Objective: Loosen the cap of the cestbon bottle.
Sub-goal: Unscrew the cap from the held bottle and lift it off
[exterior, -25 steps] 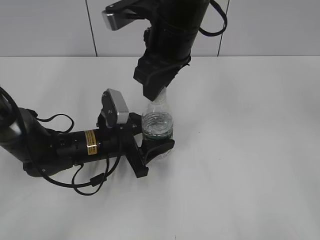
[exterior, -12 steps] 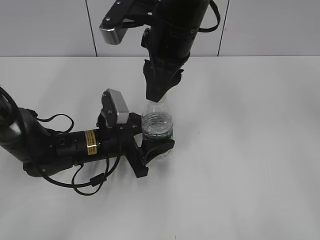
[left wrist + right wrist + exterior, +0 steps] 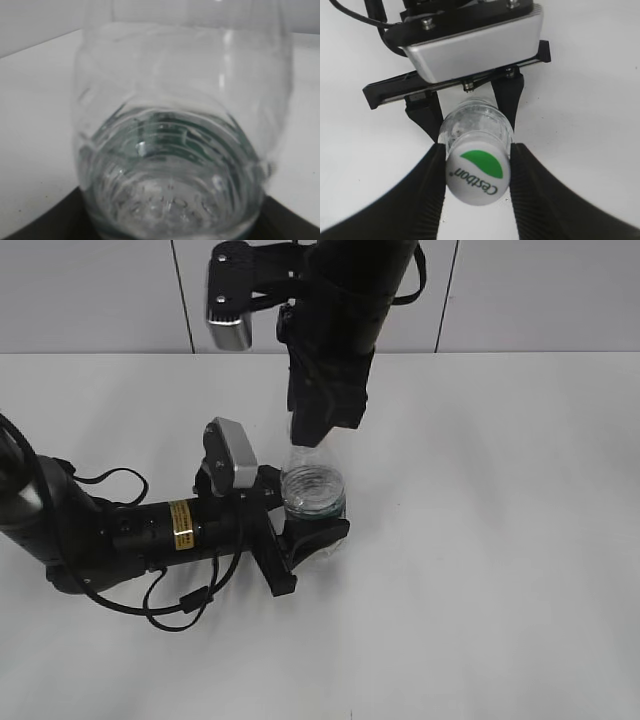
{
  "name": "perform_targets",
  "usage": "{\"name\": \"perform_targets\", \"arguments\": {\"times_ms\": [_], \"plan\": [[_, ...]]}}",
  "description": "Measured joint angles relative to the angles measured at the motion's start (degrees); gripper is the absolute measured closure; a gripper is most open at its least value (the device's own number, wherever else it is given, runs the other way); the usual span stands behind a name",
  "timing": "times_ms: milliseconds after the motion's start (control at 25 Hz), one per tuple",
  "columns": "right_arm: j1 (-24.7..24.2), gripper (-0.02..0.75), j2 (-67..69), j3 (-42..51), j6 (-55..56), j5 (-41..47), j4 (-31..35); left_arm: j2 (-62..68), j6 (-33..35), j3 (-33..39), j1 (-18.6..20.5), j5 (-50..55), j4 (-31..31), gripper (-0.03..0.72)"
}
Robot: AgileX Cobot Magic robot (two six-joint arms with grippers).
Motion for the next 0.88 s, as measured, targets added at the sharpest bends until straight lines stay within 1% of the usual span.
{"name": "perform_targets", "arguments": {"times_ms": [200, 520, 880], "plan": [[0.0, 0.440, -0.1, 0.0, -2.8, 0.0, -1.5, 0.0, 0.0, 0.0, 0.0, 0.1, 0.0, 0.274], [0.1, 0.441, -0.1, 0.0, -10.7, 0.0, -2.1, 0.0, 0.0, 0.0, 0.0, 0.1, -0.1, 0.274], [0.1, 0.443, -0.2, 0.0, -11.9, 0.0, -2.3, 0.0, -0.1, 0.0, 0.0, 0.2, -0.1, 0.274]]}}
